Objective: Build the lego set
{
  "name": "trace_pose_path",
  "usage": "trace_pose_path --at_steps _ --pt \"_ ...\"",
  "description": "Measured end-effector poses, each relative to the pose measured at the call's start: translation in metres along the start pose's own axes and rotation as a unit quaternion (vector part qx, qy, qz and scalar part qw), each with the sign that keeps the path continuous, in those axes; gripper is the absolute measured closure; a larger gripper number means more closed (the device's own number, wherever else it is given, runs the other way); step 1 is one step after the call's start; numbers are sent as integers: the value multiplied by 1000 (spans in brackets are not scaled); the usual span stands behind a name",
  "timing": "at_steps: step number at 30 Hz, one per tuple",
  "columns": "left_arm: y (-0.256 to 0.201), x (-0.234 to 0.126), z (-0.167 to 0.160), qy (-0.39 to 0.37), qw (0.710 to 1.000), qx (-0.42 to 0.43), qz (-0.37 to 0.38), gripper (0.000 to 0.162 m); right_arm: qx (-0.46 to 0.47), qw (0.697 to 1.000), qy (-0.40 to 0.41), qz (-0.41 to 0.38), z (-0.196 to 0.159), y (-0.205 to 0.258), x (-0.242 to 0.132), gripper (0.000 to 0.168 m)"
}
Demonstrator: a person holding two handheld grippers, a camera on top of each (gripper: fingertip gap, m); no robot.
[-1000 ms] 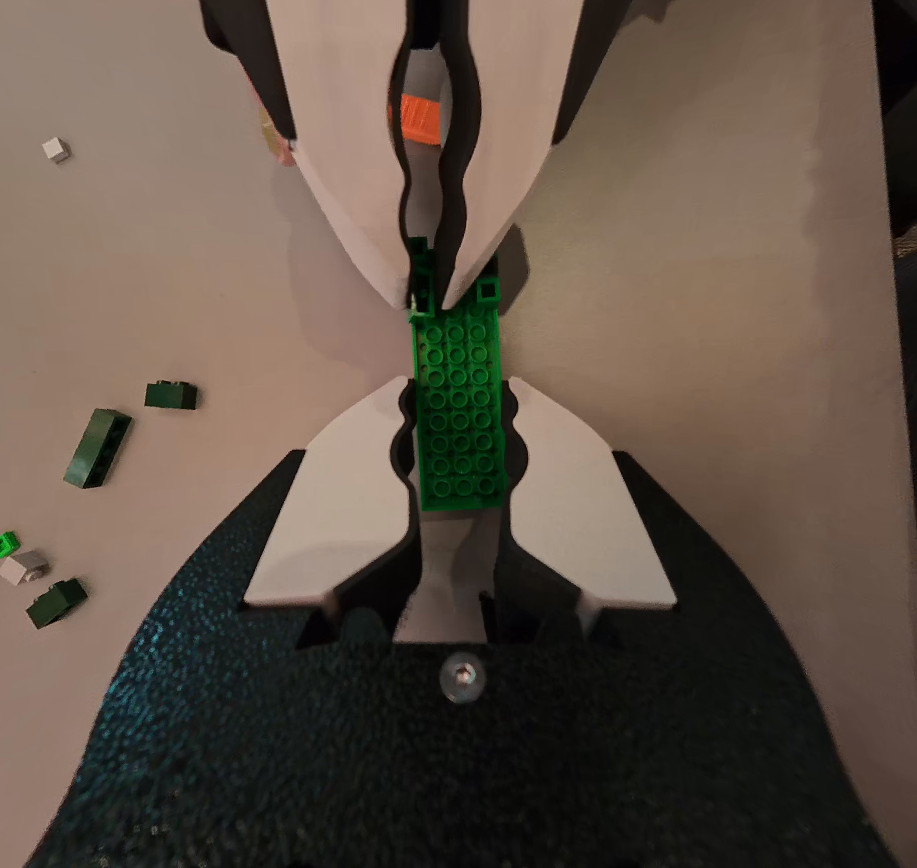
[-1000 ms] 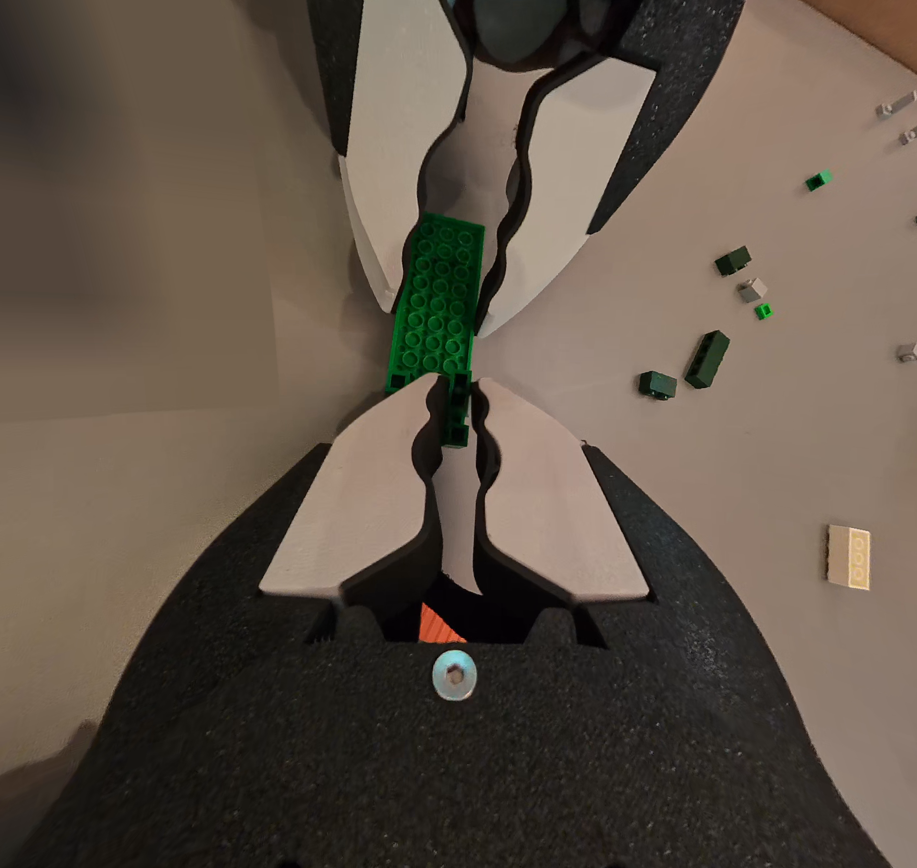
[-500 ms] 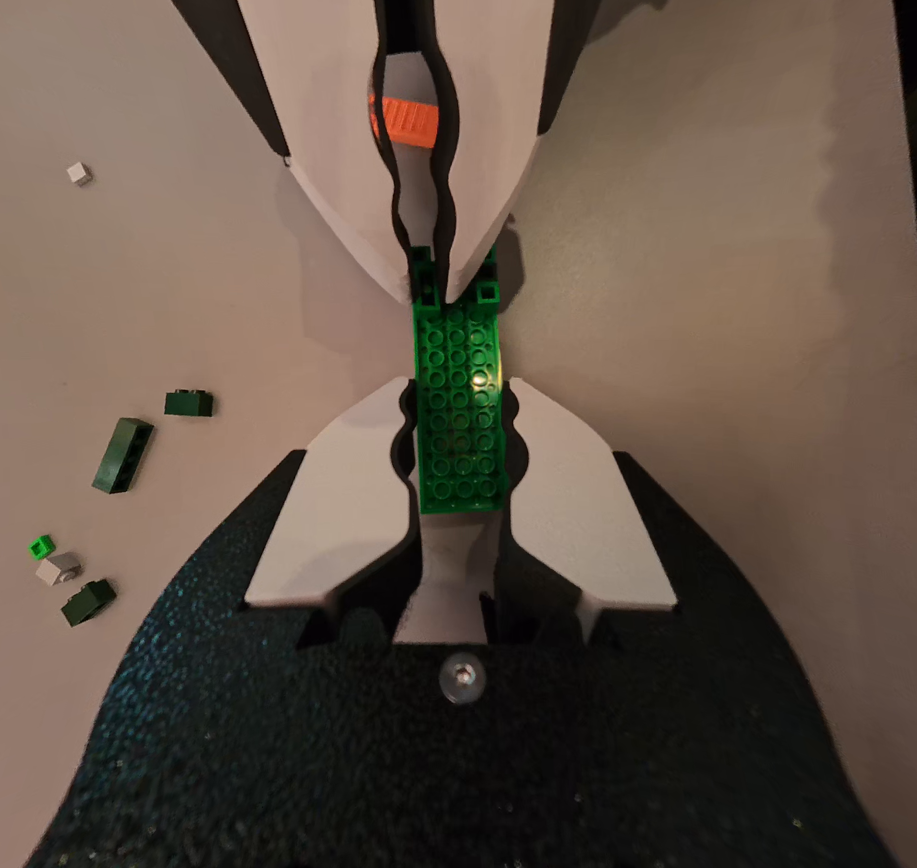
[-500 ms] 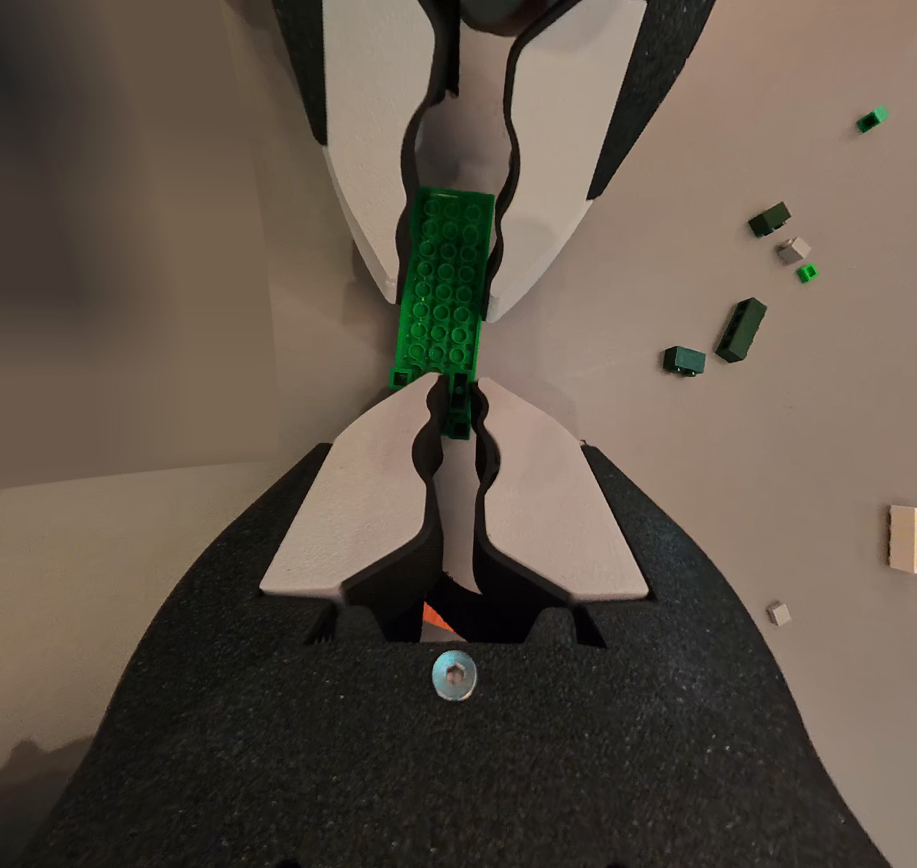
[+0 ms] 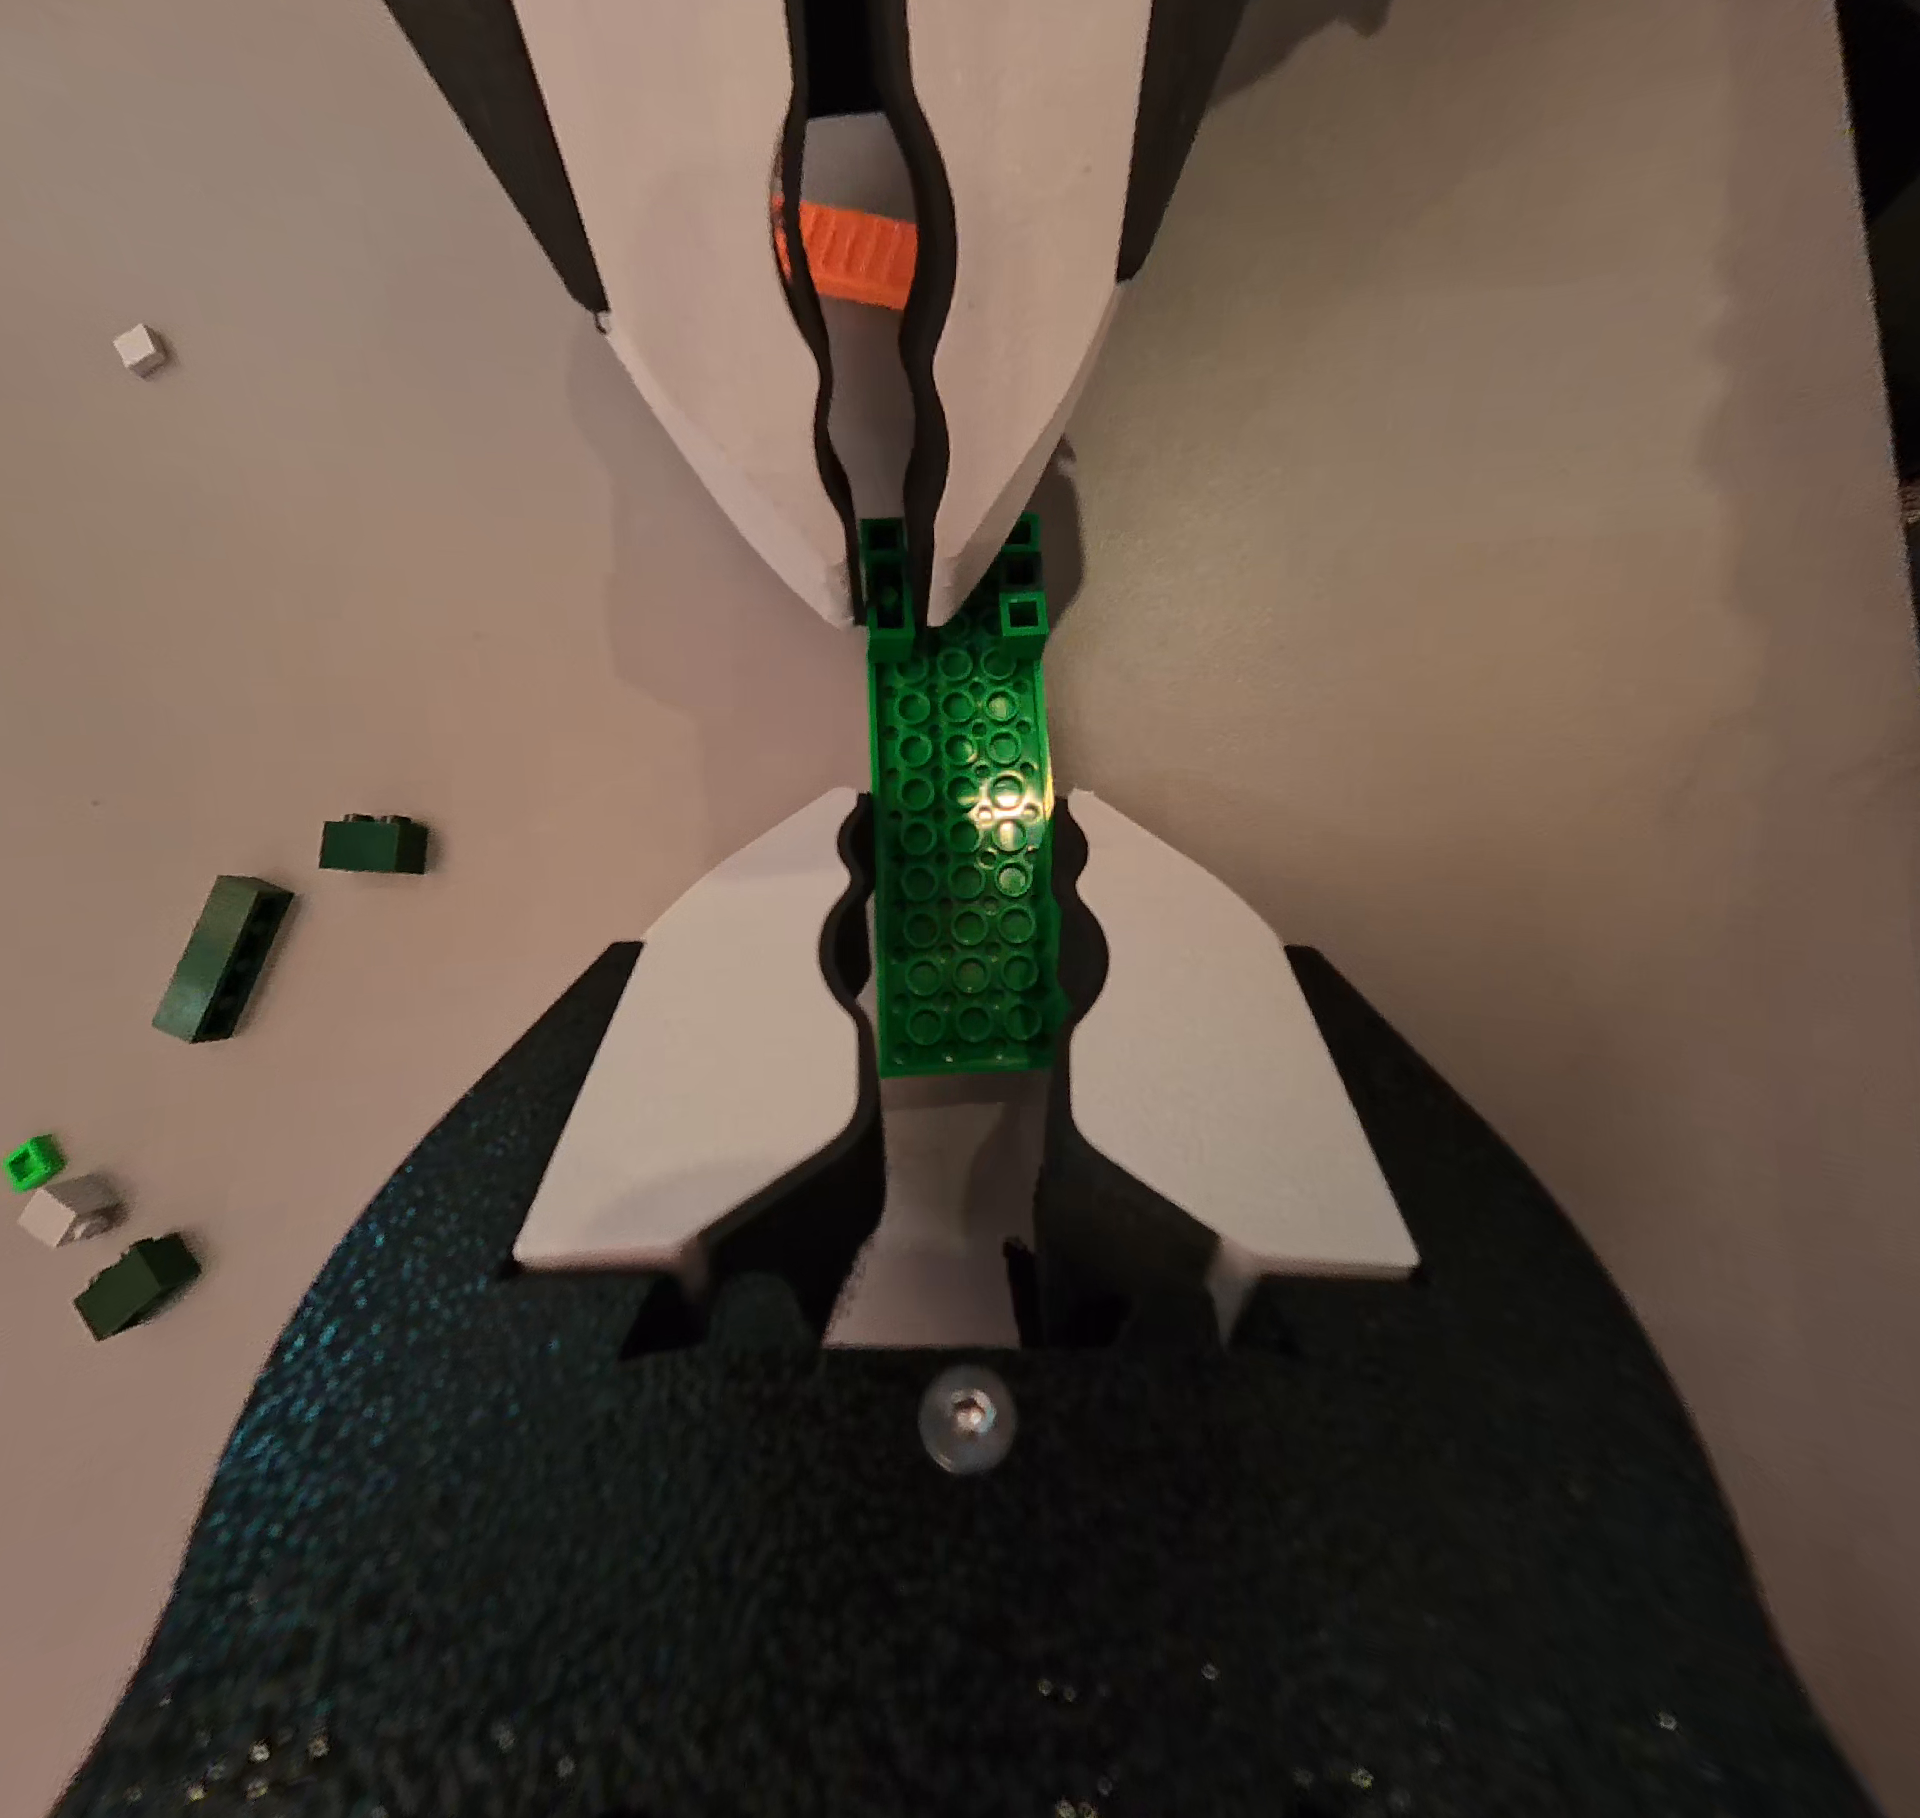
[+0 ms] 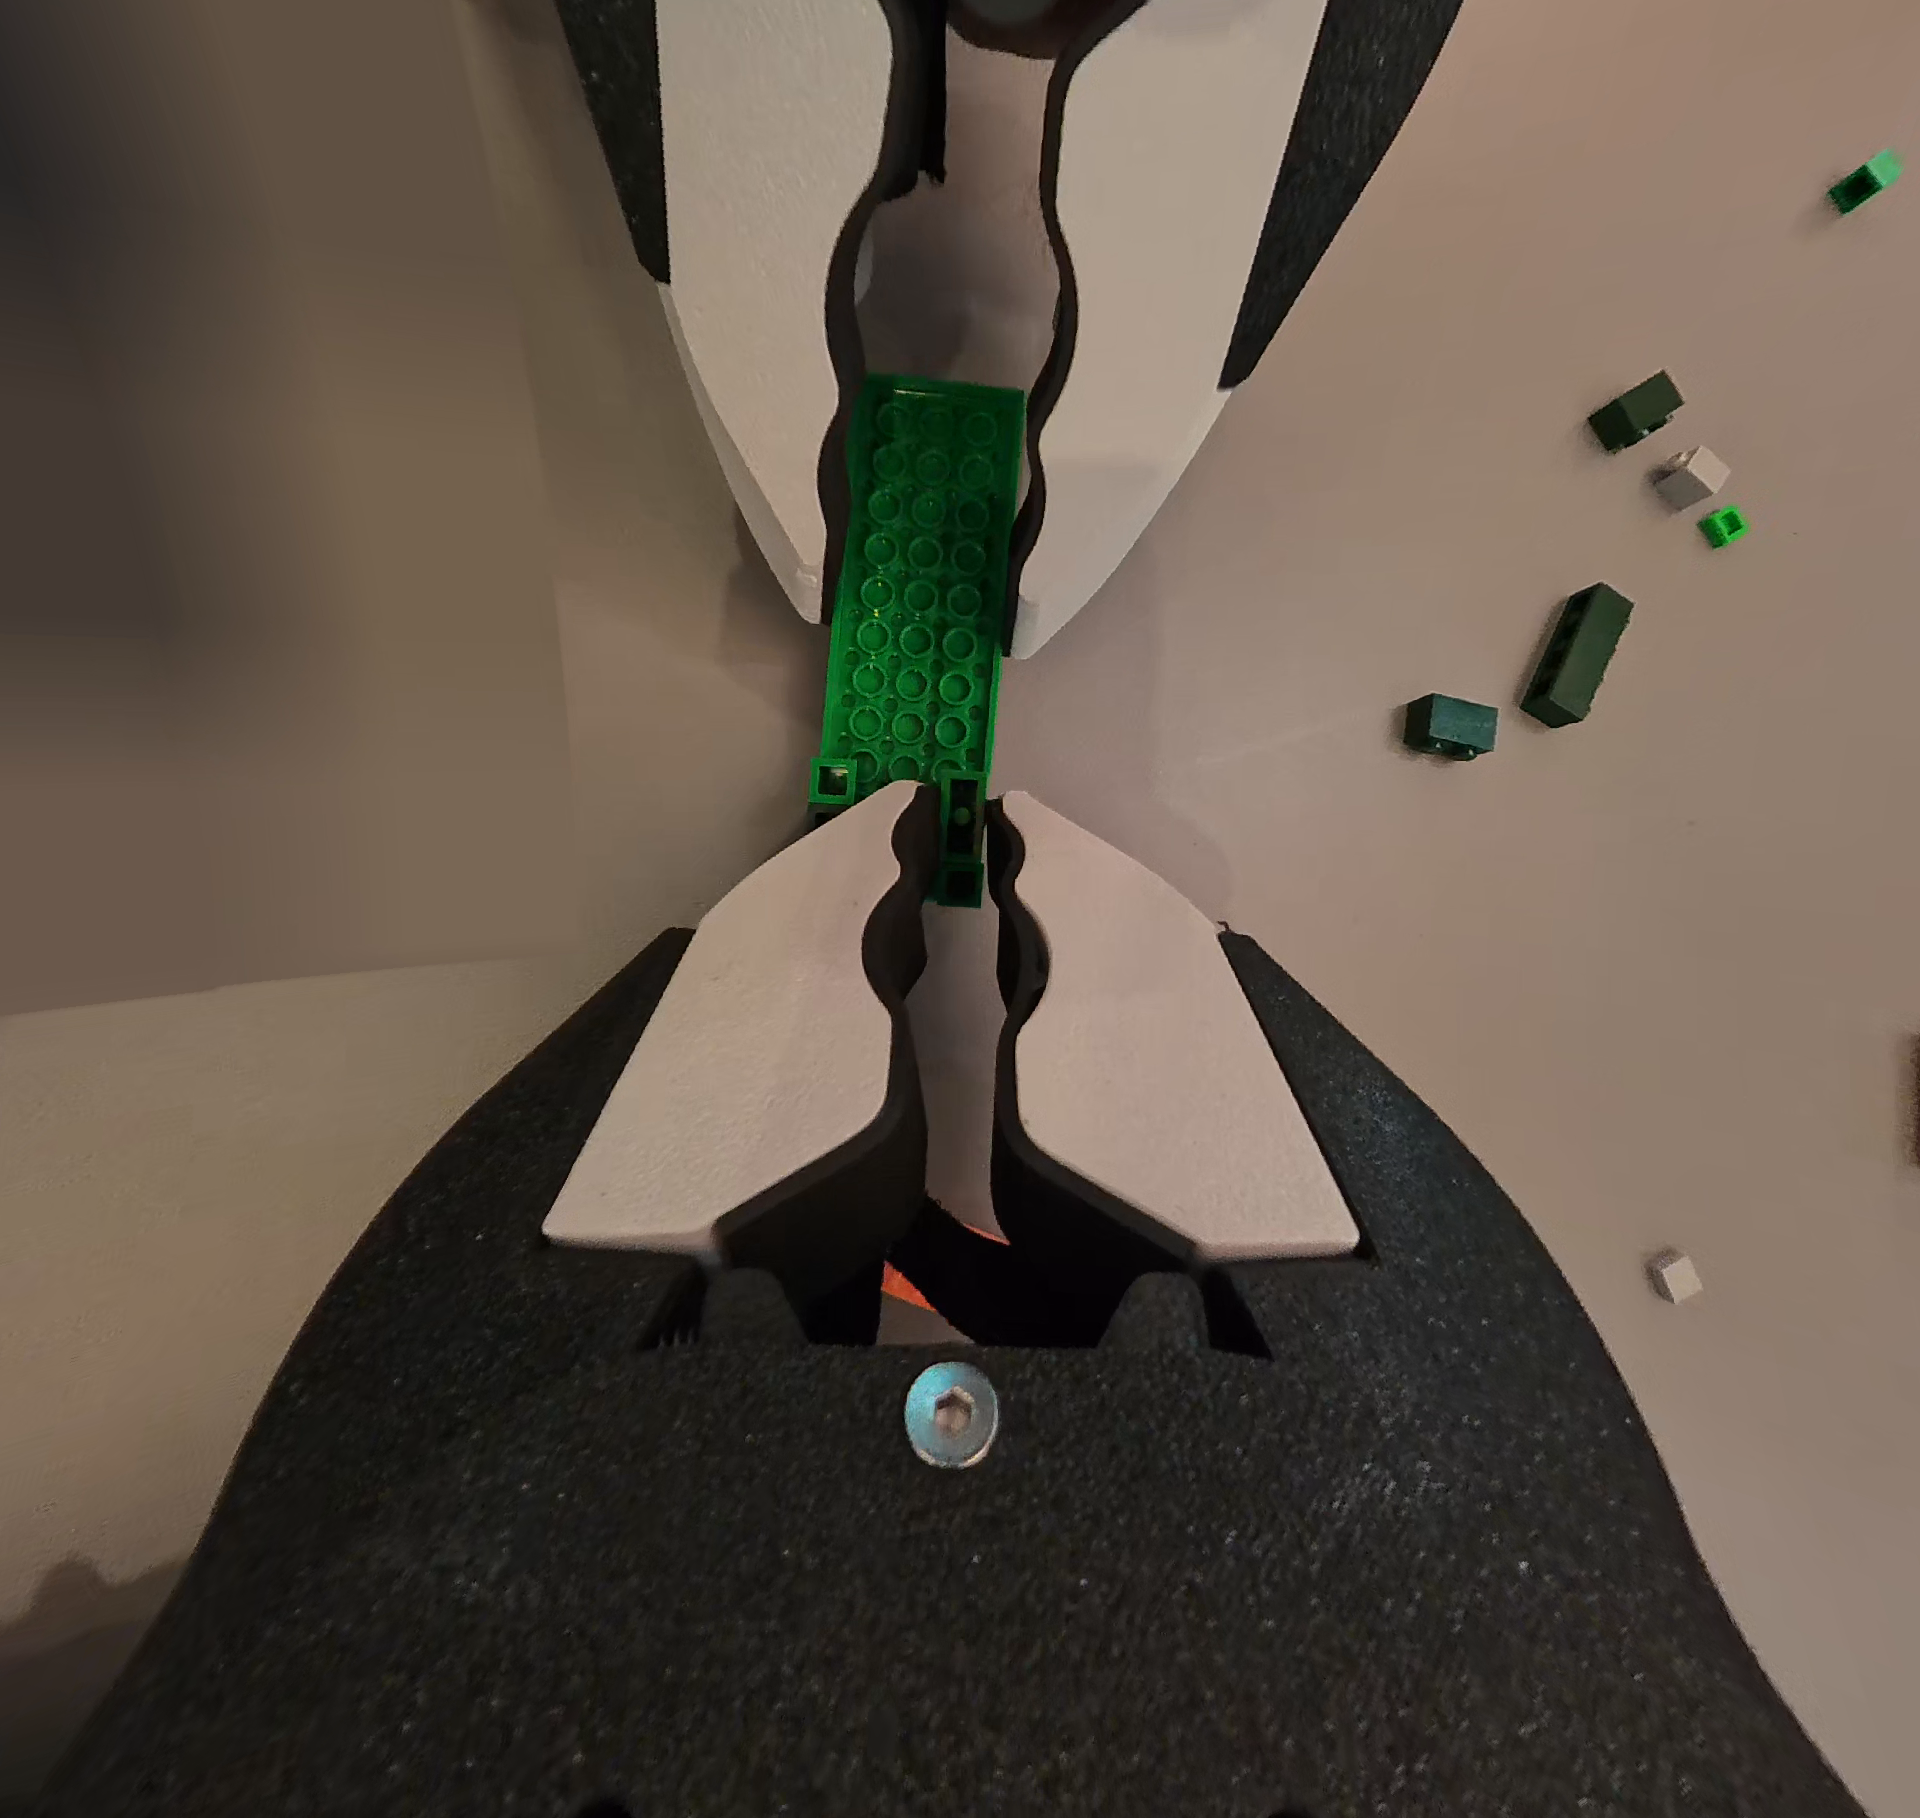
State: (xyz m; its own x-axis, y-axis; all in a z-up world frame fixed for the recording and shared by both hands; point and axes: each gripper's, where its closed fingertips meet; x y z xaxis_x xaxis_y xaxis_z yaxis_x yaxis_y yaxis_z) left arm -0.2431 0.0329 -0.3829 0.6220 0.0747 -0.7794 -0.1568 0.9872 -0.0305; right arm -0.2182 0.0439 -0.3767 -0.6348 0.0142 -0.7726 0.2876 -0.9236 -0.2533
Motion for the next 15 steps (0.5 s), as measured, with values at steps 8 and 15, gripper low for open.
trace_pose_path --at_steps 8,15 --pt "-6 5 -7 15 999 -27 -39 130 12 1000 -8 16 0 2 5 161" --pt "-7 0 -17 49 998 -19 -41 124 15 999 -15 25 1 4 7 161"
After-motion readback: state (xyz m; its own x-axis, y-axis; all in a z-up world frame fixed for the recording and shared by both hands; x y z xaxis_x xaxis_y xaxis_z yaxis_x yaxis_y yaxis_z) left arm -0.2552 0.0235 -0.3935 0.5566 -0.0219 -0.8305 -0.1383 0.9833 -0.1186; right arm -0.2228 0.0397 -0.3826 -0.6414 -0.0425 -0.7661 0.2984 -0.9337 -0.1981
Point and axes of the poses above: each gripper's, where its closed fingertips meet, x out along the fingers, z out of its top, y = z × x across the jaws, and after that the axes turned 10 degrees about -x, right-handed
